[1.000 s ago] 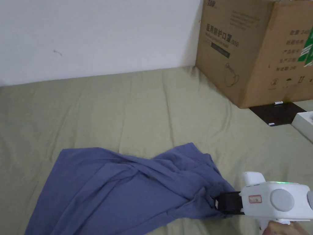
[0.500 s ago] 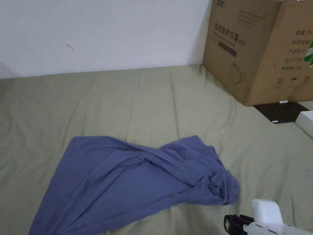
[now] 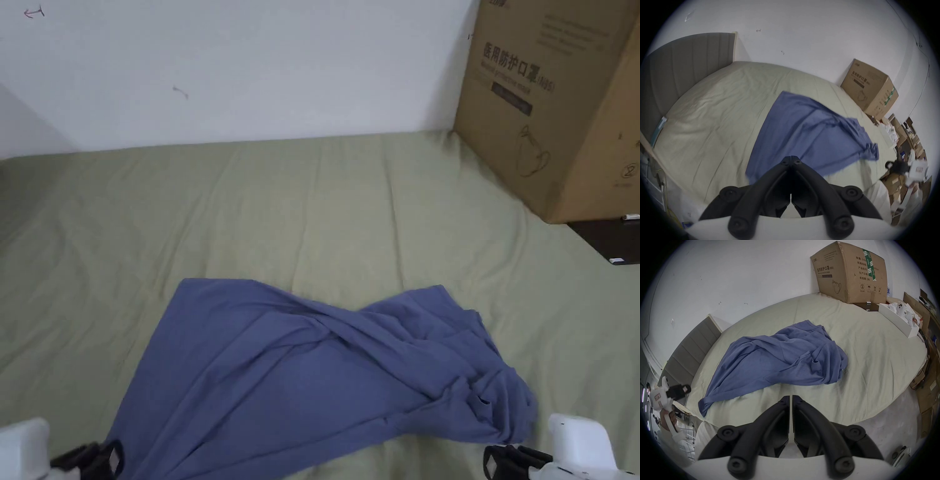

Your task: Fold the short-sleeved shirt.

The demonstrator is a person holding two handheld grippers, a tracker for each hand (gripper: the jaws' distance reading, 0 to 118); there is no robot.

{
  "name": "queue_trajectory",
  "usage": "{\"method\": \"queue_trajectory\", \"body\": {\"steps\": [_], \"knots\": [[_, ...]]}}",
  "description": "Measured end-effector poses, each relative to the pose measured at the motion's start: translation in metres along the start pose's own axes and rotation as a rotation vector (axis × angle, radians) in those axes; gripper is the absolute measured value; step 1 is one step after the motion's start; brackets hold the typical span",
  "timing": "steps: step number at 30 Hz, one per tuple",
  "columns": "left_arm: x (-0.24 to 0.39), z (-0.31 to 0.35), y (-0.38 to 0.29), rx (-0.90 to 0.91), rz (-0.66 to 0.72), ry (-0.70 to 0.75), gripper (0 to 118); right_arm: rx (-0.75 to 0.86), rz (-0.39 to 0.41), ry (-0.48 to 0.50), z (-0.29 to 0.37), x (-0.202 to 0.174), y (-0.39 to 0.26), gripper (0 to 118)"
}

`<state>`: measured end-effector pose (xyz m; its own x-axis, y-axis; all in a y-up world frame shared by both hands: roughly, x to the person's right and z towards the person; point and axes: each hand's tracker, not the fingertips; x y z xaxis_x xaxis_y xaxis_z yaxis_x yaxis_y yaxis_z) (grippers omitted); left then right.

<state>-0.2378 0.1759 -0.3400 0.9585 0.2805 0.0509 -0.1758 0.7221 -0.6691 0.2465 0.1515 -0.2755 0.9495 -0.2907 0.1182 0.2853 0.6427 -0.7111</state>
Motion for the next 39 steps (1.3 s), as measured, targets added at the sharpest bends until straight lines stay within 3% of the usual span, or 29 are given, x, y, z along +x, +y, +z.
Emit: {"method": "queue_trajectory", "body": {"steps": [8,9,11,13,16,25,28,32,34,35,39], "knots": [[0.008,-0.118,0.092,0.003,-0.016,0.029,2,-0.030,-0.032,-0.012,-0.024,0.009,0.016,4],[0.009,-0.135,0.104,-0.005,-0.009,0.046,20,-0.037,-0.035,-0.015,-0.026,0.009,0.018,4],[0.007,-0.180,0.132,-0.055,0.000,0.069,75,-0.043,-0.047,-0.010,-0.032,0.011,0.022,4],[0.003,-0.224,0.153,-0.116,0.026,0.026,94,-0.049,-0.060,-0.021,-0.035,0.012,0.027,4],[0.001,-0.282,0.178,-0.160,0.011,0.078,99,-0.057,-0.071,-0.039,-0.039,0.015,0.033,4],[0.020,-0.375,0.192,-0.256,-0.116,0.157,99,-0.075,-0.105,-0.119,-0.047,0.046,0.043,4],[0.023,-0.382,0.173,-0.237,-0.163,0.184,93,-0.083,-0.133,-0.120,-0.048,0.054,0.042,4],[0.023,-0.366,0.179,-0.229,-0.159,0.199,56,-0.075,-0.125,-0.109,-0.045,0.055,0.059,4],[0.018,-0.358,0.184,-0.230,-0.152,0.191,28,-0.042,-0.096,-0.079,-0.044,0.054,0.083,4],[0.018,-0.355,0.184,-0.224,-0.175,0.206,4,-0.009,-0.074,-0.059,-0.044,0.053,0.098,4],[0.014,-0.351,0.187,-0.234,-0.165,0.190,3,0.041,0.057,-0.030,-0.068,0.042,0.157,4]]}}
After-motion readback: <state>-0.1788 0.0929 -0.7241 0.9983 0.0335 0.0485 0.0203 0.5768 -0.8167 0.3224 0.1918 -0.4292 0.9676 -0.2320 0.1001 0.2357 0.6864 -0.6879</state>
